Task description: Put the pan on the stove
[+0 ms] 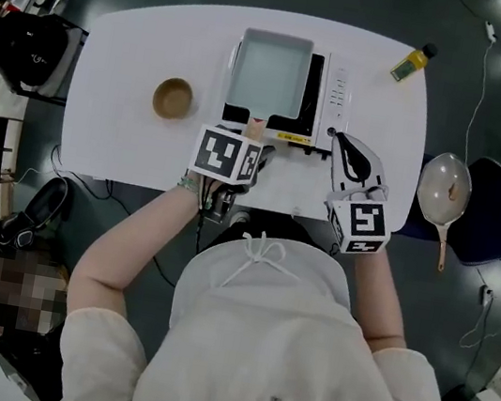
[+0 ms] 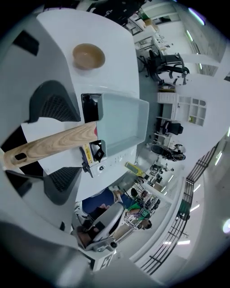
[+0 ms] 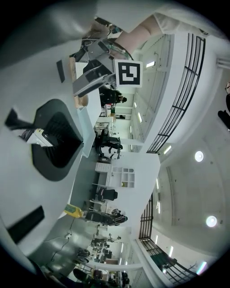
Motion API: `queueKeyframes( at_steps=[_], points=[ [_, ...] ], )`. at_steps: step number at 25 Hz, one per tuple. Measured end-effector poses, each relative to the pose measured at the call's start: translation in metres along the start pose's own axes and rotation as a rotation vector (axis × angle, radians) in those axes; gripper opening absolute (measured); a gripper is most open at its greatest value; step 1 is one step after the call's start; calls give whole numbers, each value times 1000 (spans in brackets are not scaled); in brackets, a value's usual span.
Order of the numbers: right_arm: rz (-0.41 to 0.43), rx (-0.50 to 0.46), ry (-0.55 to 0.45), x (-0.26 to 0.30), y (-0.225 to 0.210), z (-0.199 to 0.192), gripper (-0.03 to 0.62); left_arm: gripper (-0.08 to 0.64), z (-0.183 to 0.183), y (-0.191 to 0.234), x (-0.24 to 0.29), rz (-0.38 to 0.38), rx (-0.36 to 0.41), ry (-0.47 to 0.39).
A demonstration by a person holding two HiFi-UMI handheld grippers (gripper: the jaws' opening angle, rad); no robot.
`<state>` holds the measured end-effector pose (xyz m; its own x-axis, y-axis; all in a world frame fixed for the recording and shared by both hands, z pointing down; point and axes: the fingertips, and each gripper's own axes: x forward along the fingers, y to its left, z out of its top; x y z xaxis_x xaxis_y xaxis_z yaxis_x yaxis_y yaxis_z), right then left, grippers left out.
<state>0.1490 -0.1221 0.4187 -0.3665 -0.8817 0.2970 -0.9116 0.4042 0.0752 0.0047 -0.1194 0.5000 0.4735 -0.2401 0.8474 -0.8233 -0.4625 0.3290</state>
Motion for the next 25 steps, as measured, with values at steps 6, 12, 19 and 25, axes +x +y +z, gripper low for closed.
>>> queueKeyframes(
  at_steps=[6,12,19,25],
  points=[
    [-62,-12,-16,-19,28,15,6,173,14,-1,-48,36,143,-135],
    [-132,-26,-40,-35,52,26,6,32,18,9,-88,61,238,-252],
    [-197,-11,-91,-52,80,43,6,23,10,9,-142,-32,385,-456],
    [-191,-19,-144,-55,105,55,6,23,7,5,-186,-72,547,-689]
  ],
)
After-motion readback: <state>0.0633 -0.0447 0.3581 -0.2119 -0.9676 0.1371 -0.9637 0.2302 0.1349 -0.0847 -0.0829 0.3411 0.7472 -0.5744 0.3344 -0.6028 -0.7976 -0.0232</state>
